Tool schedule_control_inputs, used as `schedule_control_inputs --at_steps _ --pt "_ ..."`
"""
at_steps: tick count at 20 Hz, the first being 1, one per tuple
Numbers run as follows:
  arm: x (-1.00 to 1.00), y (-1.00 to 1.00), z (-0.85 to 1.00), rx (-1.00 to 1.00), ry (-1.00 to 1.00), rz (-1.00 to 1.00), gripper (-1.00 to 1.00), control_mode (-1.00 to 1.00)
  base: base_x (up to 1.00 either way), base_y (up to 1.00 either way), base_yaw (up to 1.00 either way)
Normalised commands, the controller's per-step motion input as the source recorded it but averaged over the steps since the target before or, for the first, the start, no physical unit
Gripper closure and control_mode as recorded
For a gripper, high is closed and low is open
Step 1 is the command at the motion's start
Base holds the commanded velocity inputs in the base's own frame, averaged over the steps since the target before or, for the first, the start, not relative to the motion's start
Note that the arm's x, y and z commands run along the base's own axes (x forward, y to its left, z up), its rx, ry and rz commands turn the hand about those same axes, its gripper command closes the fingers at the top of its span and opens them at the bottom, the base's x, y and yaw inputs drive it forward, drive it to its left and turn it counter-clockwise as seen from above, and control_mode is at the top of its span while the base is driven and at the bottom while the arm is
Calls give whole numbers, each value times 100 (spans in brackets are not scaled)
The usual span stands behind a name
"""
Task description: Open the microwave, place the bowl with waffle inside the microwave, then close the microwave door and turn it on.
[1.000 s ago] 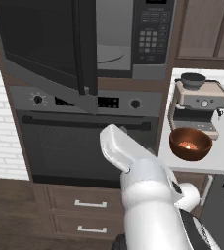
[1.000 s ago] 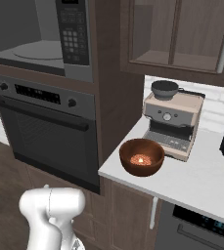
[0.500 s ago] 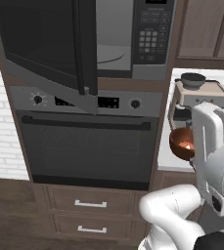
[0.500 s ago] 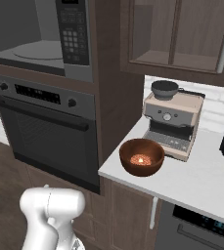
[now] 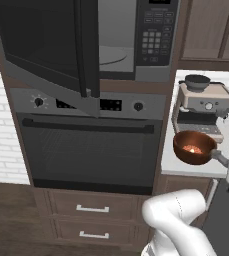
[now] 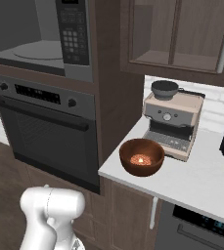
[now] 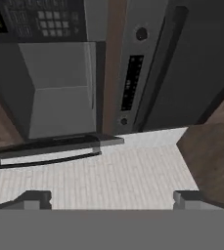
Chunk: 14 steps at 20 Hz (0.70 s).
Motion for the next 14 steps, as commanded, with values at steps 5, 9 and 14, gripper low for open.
schedule_control_inputs --at_steps 5,9,14 --pt "1 3 34 10 -7 34 -100 -100 0 0 0" --pt "28 21 25 4 -12 12 -100 -100 0 0 0" --pt "62 29 3 0 -3 0 -100 -100 0 0 0"
